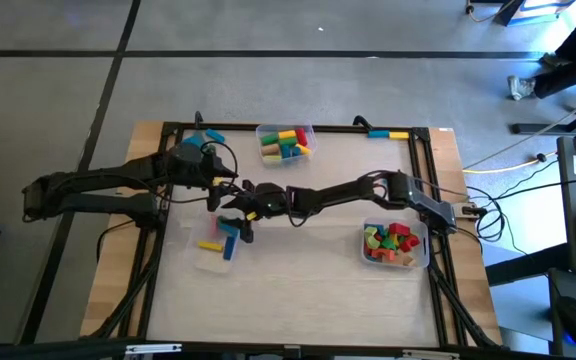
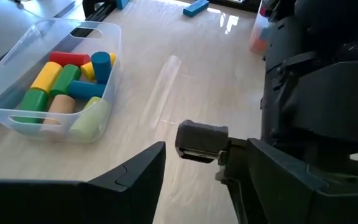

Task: Sort blocks by size
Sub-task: Put the green rectangular block into the bottom left transparent bin

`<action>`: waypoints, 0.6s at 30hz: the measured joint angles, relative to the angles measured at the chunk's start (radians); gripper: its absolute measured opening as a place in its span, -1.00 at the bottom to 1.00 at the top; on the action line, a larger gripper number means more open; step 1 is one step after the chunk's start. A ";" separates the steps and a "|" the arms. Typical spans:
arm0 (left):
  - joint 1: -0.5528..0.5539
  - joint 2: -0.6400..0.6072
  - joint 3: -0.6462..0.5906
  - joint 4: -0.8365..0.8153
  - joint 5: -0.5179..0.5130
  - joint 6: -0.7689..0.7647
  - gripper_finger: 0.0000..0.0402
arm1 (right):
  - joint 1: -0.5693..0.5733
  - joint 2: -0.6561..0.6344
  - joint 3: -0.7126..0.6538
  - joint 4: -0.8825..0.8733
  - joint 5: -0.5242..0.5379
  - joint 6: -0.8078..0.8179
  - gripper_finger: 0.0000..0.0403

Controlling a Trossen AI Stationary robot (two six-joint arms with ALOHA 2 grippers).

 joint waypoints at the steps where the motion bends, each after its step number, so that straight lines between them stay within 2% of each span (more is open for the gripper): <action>1: 0.000 0.000 0.000 0.000 0.000 0.000 0.09 | 0.000 -0.010 0.000 -0.018 -0.005 -0.005 0.14; 7: 0.000 -0.002 0.002 -0.005 0.001 -0.002 0.09 | -0.002 -0.136 -0.001 -0.262 -0.009 -0.067 0.24; 13: 0.006 0.000 0.000 -0.008 0.001 -0.046 0.09 | 0.000 -0.285 0.000 -0.556 0.078 -0.120 0.24; 18: 0.029 0.000 0.000 -0.034 -0.034 -0.093 0.09 | -0.028 -0.358 0.000 -0.622 0.059 -0.157 0.22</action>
